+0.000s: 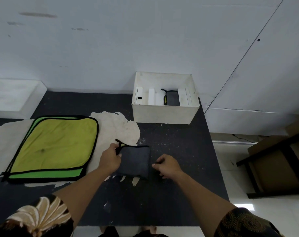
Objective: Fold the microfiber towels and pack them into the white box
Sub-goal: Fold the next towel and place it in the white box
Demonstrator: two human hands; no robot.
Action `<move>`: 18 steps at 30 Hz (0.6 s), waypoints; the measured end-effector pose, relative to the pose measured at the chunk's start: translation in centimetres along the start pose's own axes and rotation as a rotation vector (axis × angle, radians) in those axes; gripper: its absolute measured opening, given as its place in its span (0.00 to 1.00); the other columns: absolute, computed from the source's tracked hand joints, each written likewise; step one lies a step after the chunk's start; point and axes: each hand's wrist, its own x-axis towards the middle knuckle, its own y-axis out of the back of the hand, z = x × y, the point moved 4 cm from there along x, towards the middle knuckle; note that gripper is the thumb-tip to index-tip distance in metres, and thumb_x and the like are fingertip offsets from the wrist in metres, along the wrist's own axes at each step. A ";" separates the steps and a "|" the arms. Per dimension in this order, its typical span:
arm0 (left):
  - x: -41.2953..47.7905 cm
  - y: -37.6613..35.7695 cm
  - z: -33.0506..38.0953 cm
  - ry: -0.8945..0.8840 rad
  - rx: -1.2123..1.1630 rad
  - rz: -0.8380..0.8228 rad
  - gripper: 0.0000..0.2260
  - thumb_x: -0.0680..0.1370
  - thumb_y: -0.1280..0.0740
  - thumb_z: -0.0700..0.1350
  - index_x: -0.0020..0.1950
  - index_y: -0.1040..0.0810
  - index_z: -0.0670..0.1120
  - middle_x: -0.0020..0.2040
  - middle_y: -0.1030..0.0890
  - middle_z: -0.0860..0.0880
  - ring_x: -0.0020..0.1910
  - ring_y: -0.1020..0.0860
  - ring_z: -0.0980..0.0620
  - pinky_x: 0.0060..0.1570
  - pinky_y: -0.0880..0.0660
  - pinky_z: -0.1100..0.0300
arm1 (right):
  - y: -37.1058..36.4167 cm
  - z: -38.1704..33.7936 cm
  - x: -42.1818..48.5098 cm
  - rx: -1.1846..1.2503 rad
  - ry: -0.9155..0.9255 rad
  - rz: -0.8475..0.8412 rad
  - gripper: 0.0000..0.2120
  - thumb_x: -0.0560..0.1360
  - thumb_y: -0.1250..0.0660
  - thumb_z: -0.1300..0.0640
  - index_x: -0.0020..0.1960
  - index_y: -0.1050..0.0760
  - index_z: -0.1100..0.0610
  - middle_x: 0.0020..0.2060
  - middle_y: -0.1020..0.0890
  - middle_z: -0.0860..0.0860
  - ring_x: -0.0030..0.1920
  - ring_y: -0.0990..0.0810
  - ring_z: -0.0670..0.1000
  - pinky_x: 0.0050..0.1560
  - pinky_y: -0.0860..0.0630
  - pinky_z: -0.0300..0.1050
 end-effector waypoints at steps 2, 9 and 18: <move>0.1 0.1 -0.3 -0.001 0.038 -0.026 0.23 0.77 0.32 0.40 0.70 0.32 0.43 0.63 0.23 0.38 0.61 0.24 0.40 0.58 0.29 0.54 | -0.6 -0.3 -0.3 -0.122 0.057 -0.034 0.29 0.66 0.22 0.42 0.61 0.29 0.50 0.52 0.19 0.52 0.50 0.18 0.53 0.49 0.18 0.50; -0.6 -0.2 0.1 -0.119 0.150 -0.193 0.39 0.69 0.27 0.39 0.76 0.44 0.45 0.64 0.30 0.38 0.62 0.28 0.40 0.58 0.29 0.53 | -3.6 -1.0 -1.9 -0.483 0.223 0.115 0.37 0.65 0.26 0.37 0.66 0.39 0.49 0.59 0.25 0.53 0.57 0.22 0.56 0.55 0.24 0.52; -1.1 0.7 -0.9 -0.069 0.056 -0.092 0.32 0.74 0.30 0.35 0.74 0.39 0.47 0.65 0.30 0.39 0.61 0.27 0.43 0.60 0.30 0.56 | -5.5 -1.4 -3.0 -0.528 0.302 0.207 0.27 0.76 0.36 0.51 0.72 0.41 0.53 0.56 0.22 0.55 0.52 0.21 0.57 0.51 0.23 0.51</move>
